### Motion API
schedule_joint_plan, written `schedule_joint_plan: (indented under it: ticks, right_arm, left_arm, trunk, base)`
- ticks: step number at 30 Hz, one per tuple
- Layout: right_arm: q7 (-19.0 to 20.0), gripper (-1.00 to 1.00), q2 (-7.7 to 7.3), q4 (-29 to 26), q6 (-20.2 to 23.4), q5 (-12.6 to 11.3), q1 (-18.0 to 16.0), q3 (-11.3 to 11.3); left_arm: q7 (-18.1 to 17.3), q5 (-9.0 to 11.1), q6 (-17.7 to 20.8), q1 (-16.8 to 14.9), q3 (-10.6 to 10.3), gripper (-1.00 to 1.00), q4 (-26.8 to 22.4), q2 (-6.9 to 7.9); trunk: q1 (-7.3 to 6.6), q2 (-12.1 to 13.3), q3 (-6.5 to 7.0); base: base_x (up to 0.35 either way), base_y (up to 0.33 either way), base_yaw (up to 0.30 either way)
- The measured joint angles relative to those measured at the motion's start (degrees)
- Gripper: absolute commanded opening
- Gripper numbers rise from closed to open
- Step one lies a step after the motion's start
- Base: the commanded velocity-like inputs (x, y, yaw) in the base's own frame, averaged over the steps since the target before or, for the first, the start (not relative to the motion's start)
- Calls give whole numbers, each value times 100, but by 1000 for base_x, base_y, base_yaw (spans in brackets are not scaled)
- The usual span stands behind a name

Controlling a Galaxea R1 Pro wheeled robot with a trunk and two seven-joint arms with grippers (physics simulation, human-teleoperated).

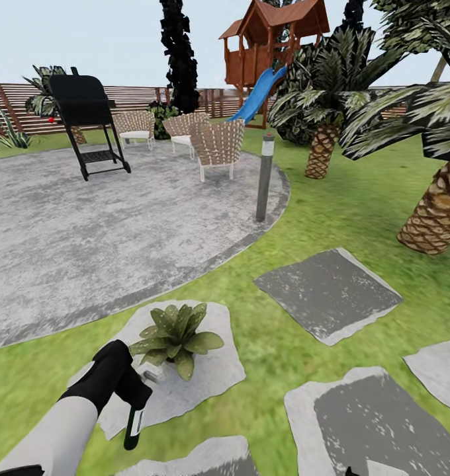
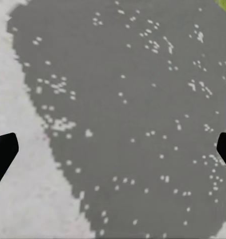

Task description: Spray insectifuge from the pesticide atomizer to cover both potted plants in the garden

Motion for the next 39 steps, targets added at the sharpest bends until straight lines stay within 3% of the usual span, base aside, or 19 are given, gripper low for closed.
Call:
schedule_joint_plan:
  ticks: [10,23,28,35,37,39]
  right_arm:
    - [-2,100,2,-1,8,4,0,1]
    - [-2,100,13,8,8,4,0,1]
    - [-2,100,19,9,8,4,-1,1]
    - [-1,100,20,9,8,3,0,0]
    - [-1,100,20,9,8,3,0,1]
    - [-1,100,20,9,8,3,0,1]
  left_arm:
    - [12,0,7,1,-157,-100,2,-16]
    - [8,-3,14,1,-164,-100,0,-2]
    - [2,-13,19,-25,-163,-100,-8,1]
    - [-18,31,24,-323,-163,-100,61,-11]
    - [-159,25,31,-377,-167,-100,80,-11]
    - [-553,-91,115,-398,-249,-100,80,12]
  trunk:
    - [-1,0,0]
    - [0,0,0]
    - [-2,0,0]
    - [-4,-1,0]
    - [-3,0,0]
    - [-3,0,0]
  base:
    - [93,-193,145]
    - [4,-270,4]
    - [151,-235,214]
    - [296,-103,275]
    - [314,-75,278]
    - [310,-102,278]
